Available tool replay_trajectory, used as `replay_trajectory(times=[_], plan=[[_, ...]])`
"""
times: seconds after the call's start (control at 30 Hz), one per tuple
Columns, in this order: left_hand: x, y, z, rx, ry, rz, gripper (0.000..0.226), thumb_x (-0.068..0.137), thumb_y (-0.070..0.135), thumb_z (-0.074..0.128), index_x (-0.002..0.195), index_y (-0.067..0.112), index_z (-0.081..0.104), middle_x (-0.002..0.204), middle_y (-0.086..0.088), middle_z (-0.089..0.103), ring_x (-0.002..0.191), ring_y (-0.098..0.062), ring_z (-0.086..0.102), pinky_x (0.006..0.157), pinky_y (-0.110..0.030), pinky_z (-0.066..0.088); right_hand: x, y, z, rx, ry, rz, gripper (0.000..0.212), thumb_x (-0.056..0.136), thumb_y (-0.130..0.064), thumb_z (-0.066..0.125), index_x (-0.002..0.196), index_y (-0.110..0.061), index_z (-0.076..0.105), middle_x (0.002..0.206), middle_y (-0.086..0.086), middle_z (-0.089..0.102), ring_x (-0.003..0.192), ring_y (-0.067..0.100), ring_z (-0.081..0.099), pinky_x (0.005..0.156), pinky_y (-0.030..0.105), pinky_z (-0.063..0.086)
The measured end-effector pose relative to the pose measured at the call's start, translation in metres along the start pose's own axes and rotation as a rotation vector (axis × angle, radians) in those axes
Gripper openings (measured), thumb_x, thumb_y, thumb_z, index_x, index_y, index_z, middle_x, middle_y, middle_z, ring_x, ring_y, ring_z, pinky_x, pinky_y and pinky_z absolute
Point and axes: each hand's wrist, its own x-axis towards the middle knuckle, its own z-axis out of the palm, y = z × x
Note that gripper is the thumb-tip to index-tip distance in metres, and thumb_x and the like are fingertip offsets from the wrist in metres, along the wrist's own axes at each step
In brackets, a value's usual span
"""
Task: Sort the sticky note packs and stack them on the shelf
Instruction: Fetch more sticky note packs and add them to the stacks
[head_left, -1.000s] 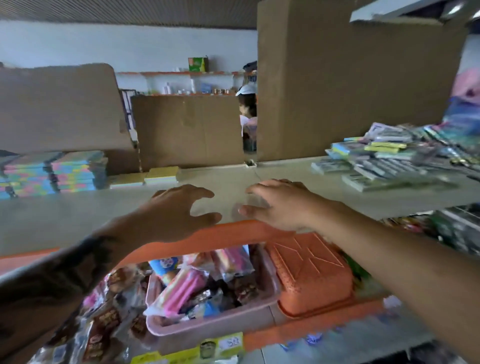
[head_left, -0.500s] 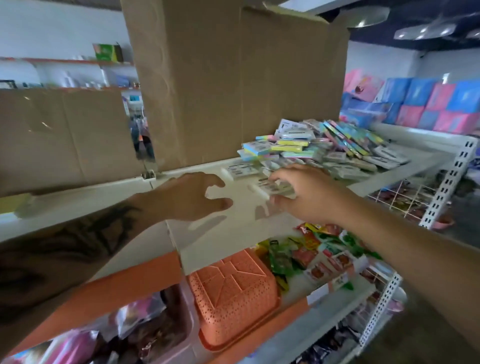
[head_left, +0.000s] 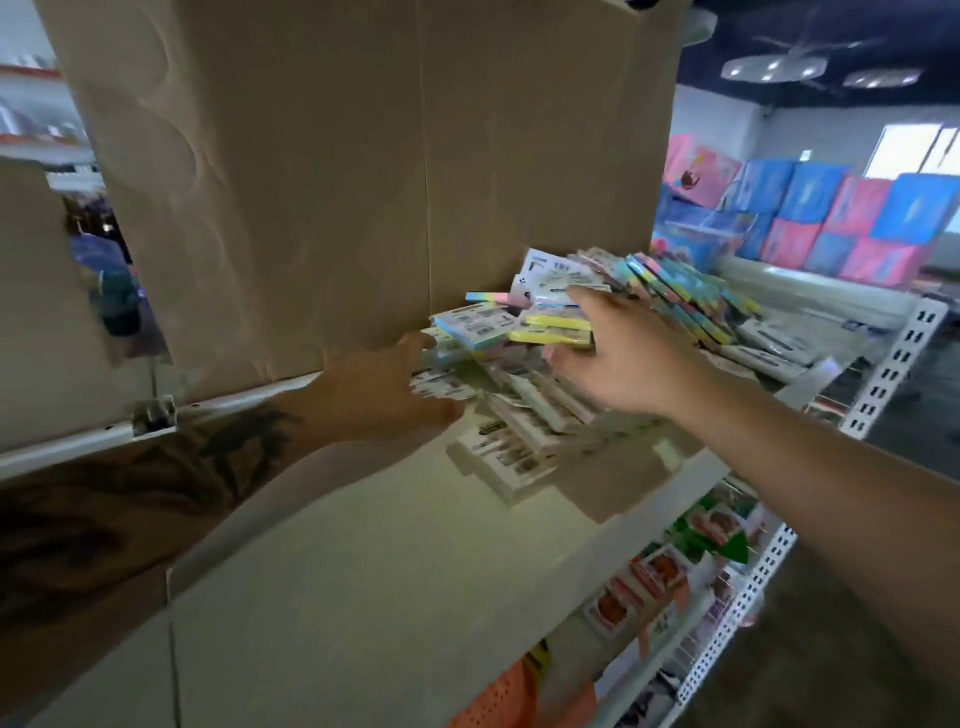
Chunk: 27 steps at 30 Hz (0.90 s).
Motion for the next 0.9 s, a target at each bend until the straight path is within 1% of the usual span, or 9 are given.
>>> replay_trajectory(times=[0.1,0.17,0.33,0.43,0.5,0.6,0.67,0.7,0.9], plan=[[0.003,-0.004,0.004,-0.025,0.056,0.018,0.086,0.084,0.071,0.062,0.153,0.033,0.027,0.138,0.004,0.061,0.117,-0.025,0.063,0.096,-0.038,0.052,0.01,0.0,0.012,-0.021,0.029,0.019,0.062,0.093,-0.065,0.052,0.139,-0.024,0.053,0.118,0.006,0.07,0.106,0.032,0.066,0.095,0.051,0.051],[0.002,-0.006,0.004,-0.009,0.085,0.03,0.084,0.084,0.07,0.063,0.151,0.035,0.027,0.133,0.006,0.064,0.112,-0.024,0.065,0.09,-0.035,0.052,0.01,-0.001,0.014,-0.034,0.115,0.013,0.054,0.09,-0.062,0.062,0.134,-0.031,0.061,0.116,0.001,0.073,0.106,0.03,0.067,0.095,0.05,0.051],[-0.011,-0.009,0.0,0.006,0.082,0.008,0.084,0.082,0.074,0.064,0.149,0.037,0.029,0.128,0.005,0.066,0.108,-0.023,0.065,0.093,-0.039,0.053,-0.002,-0.002,0.008,-0.035,0.25,-0.036,0.027,0.081,-0.047,0.08,0.103,-0.035,0.071,0.091,-0.008,0.074,0.098,0.028,0.068,0.094,0.048,0.045],[-0.027,-0.008,-0.006,0.039,0.065,0.004,0.086,0.08,0.076,0.065,0.149,0.037,0.03,0.133,0.003,0.064,0.116,-0.024,0.061,0.094,-0.037,0.048,-0.014,-0.003,0.001,-0.053,0.226,-0.115,0.029,0.08,-0.052,0.078,0.102,-0.034,0.071,0.093,-0.008,0.074,0.098,0.027,0.067,0.09,0.045,0.049],[-0.043,-0.008,-0.011,0.061,0.052,-0.01,0.088,0.077,0.079,0.065,0.147,0.04,0.031,0.13,0.004,0.066,0.115,-0.024,0.061,0.097,-0.038,0.05,-0.022,-0.007,-0.005,-0.138,0.216,-0.161,0.023,0.088,-0.046,0.072,0.107,-0.032,0.071,0.093,-0.004,0.074,0.095,0.028,0.067,0.081,0.039,0.049],[-0.074,-0.006,-0.02,0.049,0.029,-0.031,0.088,0.074,0.077,0.07,0.145,0.042,0.032,0.126,0.004,0.067,0.106,-0.022,0.064,0.094,-0.041,0.055,-0.037,-0.018,-0.013,-0.409,0.281,-0.245,0.011,0.093,-0.023,0.065,0.103,-0.025,0.067,0.071,0.002,0.066,0.066,0.028,0.063,0.054,0.029,0.025],[-0.099,-0.004,-0.027,0.046,0.029,-0.042,0.087,0.073,0.075,0.073,0.143,0.042,0.032,0.128,0.003,0.066,0.103,-0.022,0.064,0.092,-0.041,0.056,-0.052,-0.028,-0.021,-0.472,0.306,-0.231,0.012,0.086,-0.013,0.071,0.096,-0.018,0.065,0.058,0.005,0.056,0.047,0.026,0.047,0.05,0.026,0.009],[-0.112,-0.005,-0.03,0.045,0.039,-0.046,0.087,0.074,0.074,0.073,0.143,0.041,0.032,0.127,0.002,0.066,0.104,-0.022,0.063,0.093,-0.042,0.055,-0.057,-0.031,-0.023,-0.458,0.336,-0.237,0.014,0.083,-0.011,0.073,0.095,-0.015,0.065,0.057,0.007,0.056,0.045,0.027,0.046,0.05,0.024,0.008],[-0.204,-0.02,-0.045,0.016,0.132,-0.134,0.085,0.073,0.07,0.076,0.142,0.039,0.036,0.128,-0.001,0.064,0.103,-0.022,0.061,0.084,-0.035,0.05,-0.105,-0.076,-0.016,-0.144,0.458,-0.396,0.011,0.094,-0.021,0.064,0.102,-0.013,0.064,0.067,0.016,0.063,0.059,0.038,0.063,0.052,0.036,0.044]])
